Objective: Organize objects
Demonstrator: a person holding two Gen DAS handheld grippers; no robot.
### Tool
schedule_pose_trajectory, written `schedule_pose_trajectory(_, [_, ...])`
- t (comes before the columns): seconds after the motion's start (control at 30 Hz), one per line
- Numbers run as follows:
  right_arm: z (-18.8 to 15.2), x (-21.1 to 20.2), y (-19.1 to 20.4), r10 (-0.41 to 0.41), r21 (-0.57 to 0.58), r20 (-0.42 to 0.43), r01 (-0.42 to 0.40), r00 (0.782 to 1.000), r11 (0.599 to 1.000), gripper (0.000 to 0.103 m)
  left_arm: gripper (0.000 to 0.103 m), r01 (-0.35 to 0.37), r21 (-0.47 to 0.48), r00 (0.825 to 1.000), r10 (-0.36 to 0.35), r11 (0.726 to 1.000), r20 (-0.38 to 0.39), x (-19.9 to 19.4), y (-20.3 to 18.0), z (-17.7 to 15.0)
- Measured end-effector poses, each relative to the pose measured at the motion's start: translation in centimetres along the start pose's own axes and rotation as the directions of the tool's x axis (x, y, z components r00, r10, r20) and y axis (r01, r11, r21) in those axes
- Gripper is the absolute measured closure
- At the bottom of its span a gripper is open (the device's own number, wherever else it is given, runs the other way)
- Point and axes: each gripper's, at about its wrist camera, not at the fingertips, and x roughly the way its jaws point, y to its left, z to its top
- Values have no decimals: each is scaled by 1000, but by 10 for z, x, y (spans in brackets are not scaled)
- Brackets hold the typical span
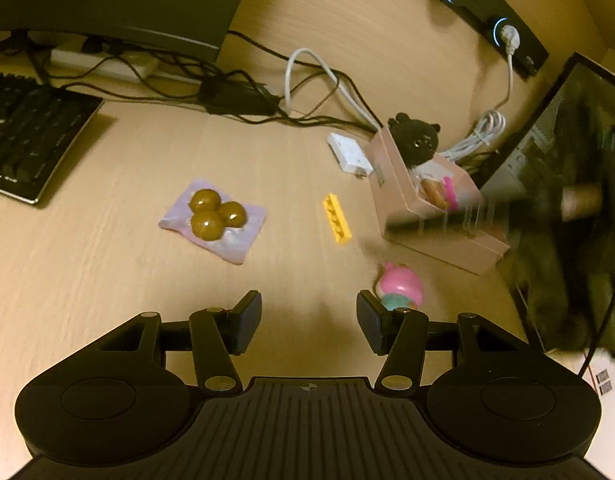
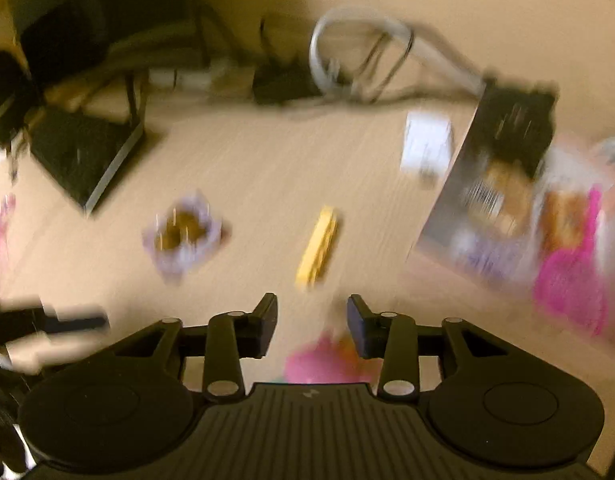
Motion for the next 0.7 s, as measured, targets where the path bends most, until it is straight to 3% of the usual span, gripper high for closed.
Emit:
schedule_pose_trajectory(0.13, [71, 5, -15, -25, 45, 66, 22, 998, 999, 45, 46, -7, 14, 1000, 6, 1000, 18, -7, -2, 3])
schedule_pose_trajectory(0.33, [155, 80, -58, -171, 87, -73, 177, 983, 980, 45, 46, -31, -42, 998, 33, 999, 50, -26, 14, -1])
schedule_pose_trajectory(0.57, [173, 139, -73, -250, 20, -167, 256, 954, 966, 45, 46, -68, -162, 994, 82, 984, 79, -43, 43, -11])
schedule_pose_trajectory(0.63, [171, 146, -71, -245, 4, -179, 250, 953, 968, 51, 46, -77, -179, 992, 92, 981, 80, -44, 47, -12])
schedule_pose_trajectory(0.7, [166, 147, -67, -241, -7, -178, 244, 954, 970, 67, 46, -89, -180, 992, 104, 980, 75, -44, 48, -12])
